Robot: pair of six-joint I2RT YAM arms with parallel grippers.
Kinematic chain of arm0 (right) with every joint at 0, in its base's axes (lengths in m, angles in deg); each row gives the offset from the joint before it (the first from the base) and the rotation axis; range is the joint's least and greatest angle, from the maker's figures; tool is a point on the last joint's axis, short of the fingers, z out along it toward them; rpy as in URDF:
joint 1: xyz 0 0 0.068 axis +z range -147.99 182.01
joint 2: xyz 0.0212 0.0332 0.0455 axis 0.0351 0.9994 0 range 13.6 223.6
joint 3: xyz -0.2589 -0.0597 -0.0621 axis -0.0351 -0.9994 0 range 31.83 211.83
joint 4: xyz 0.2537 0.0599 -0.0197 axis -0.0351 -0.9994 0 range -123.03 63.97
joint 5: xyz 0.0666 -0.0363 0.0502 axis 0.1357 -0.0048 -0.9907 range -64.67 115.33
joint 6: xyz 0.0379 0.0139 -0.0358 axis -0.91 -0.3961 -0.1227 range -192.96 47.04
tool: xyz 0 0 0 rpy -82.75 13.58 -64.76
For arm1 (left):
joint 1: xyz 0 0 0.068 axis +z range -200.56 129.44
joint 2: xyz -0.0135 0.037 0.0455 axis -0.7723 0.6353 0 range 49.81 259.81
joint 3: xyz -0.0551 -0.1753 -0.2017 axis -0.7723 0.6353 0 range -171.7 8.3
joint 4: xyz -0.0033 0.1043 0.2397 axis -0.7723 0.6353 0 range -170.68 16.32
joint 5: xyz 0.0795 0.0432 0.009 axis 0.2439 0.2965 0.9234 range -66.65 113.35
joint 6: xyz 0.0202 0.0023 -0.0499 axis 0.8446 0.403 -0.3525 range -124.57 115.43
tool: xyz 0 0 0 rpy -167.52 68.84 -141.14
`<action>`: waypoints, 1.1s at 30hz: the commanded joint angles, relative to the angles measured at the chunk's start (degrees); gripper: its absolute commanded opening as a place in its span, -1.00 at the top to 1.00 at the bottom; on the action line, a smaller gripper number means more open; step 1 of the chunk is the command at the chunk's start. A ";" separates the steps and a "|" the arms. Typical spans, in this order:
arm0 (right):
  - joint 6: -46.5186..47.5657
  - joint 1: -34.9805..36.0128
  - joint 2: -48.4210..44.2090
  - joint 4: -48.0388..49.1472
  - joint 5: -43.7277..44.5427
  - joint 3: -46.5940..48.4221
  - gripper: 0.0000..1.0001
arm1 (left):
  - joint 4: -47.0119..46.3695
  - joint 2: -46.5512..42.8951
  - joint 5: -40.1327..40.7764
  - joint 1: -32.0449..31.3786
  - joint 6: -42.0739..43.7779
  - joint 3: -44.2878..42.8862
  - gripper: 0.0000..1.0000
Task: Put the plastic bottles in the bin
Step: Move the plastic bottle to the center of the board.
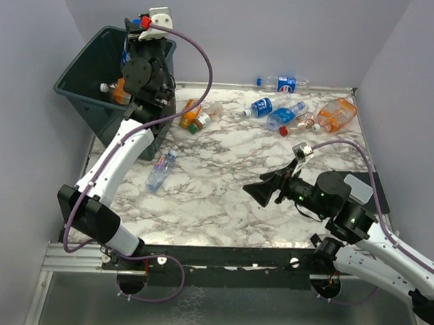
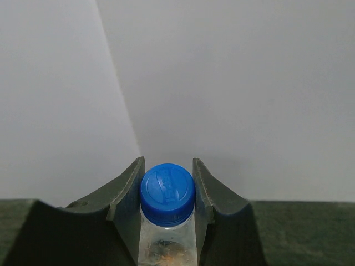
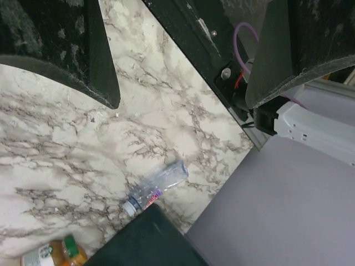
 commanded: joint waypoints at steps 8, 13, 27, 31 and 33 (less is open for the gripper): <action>-9.49 0.30 0.86 -5.05 14.05 -1.68 -1.00 | 3.91 0.97 6.37 6.92 -10.26 4.57 0.99; -7.53 0.34 1.08 -4.22 11.38 -2.42 -1.00 | 16.43 1.46 3.80 9.32 -20.44 1.33 -0.07; 1.65 0.35 1.62 -7.61 16.38 3.76 -1.00 | 32.62 -5.28 -13.01 4.73 -35.17 -6.30 -0.97; 3.42 0.36 4.24 -9.80 20.86 6.56 -1.00 | 39.51 -7.33 -14.99 -3.47 -34.99 -2.79 -0.97; 3.12 0.34 5.74 -11.13 23.98 7.55 -1.00 | 41.97 -8.82 -15.04 -7.02 -35.19 1.36 -0.97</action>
